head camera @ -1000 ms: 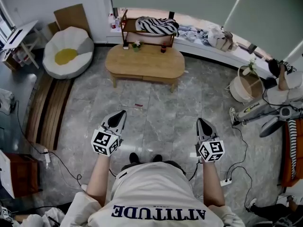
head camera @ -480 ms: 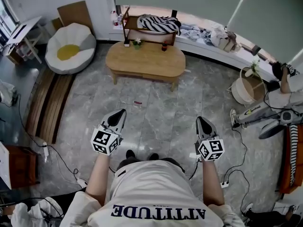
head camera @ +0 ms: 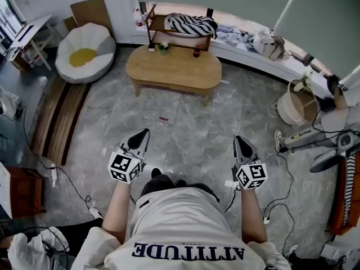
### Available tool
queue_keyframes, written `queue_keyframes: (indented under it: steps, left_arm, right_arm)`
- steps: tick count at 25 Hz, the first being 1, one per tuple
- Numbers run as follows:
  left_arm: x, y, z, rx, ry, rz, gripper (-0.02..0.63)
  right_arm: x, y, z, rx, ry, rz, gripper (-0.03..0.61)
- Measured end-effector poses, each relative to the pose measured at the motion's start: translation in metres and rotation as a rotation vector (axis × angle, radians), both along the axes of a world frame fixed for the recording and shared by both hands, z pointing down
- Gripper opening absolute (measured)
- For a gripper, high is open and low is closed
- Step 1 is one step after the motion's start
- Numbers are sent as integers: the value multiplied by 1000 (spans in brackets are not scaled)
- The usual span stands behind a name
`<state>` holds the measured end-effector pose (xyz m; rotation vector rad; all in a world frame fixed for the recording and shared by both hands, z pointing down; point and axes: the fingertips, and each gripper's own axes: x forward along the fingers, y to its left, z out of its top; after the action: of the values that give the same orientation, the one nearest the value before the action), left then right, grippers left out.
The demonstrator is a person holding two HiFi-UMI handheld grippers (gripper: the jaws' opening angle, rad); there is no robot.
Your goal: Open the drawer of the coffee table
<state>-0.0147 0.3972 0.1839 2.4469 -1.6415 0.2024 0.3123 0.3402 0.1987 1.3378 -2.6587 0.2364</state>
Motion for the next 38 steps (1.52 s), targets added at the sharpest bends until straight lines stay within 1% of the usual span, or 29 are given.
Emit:
queue_keyframes:
  steps: [9,15,22,33,38]
  left_arm:
    - [-4,-32,6,-11,5,-9,20]
    - [-19,-70,15,-2,20,20,20]
    - [-45,-136,21,-14,23,52,20]
    - [-95,-252,59,-102,33,112,20]
    - [-115,-307,65,-99,30,147,20]
  right_arm:
    - [-6,-33,7,-16,-1,-15,20]
    - [-21,-60,17,-26,0,-13,20]
    - [-50,-107,29,-58,-13,-7,20]
    - [-123,-202,55,-137,-65,-6,18]
    - [-150,-247,67,-180,-99,14,20]
